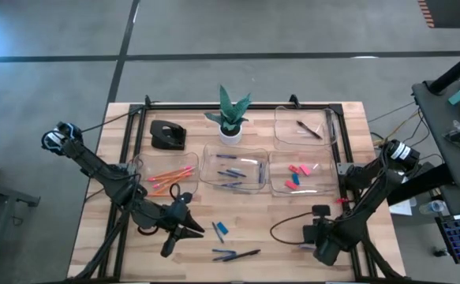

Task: Sort crayons/erasers/pens/pencils in bins
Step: Put the orange pencil into the middle left transparent bin

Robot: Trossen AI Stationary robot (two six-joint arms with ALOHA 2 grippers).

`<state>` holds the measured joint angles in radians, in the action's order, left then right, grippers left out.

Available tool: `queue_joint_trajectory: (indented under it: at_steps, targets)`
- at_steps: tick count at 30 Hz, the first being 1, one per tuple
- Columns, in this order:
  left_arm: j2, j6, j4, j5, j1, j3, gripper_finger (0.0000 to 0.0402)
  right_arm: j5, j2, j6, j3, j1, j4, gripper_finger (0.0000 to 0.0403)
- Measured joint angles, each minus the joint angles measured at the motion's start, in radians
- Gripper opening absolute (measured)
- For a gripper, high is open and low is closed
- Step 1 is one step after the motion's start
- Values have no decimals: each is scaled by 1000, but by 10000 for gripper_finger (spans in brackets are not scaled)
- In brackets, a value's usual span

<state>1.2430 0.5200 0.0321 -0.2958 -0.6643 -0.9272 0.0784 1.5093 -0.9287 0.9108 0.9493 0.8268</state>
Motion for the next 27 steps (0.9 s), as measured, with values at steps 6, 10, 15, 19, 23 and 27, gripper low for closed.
queue_joint_trajectory:
  at_steps: [6, 10, 15, 19, 23, 27]
  targets:
    - [0, 0, -4, 0, 0, 0, 50, -53, 0, -1, -52, 0, -86, 128]
    - [0, 0, -9, -5, 0, 0, 50, -52, -2, -2, -95, 2, -150, 128]
    - [0, -3, -26, -9, 0, 0, 50, -48, -4, -54, -108, 2, -162, 116]
    - [5, -3, -27, -29, 0, 0, 50, -42, -4, -94, -110, 2, -171, 86]
    - [27, -3, -27, -33, 0, 0, 50, -19, -3, -101, -111, 2, -180, 50]
    - [68, -3, -25, -34, 1, 0, 50, 5, -2, -71, -111, 2, -191, 27]
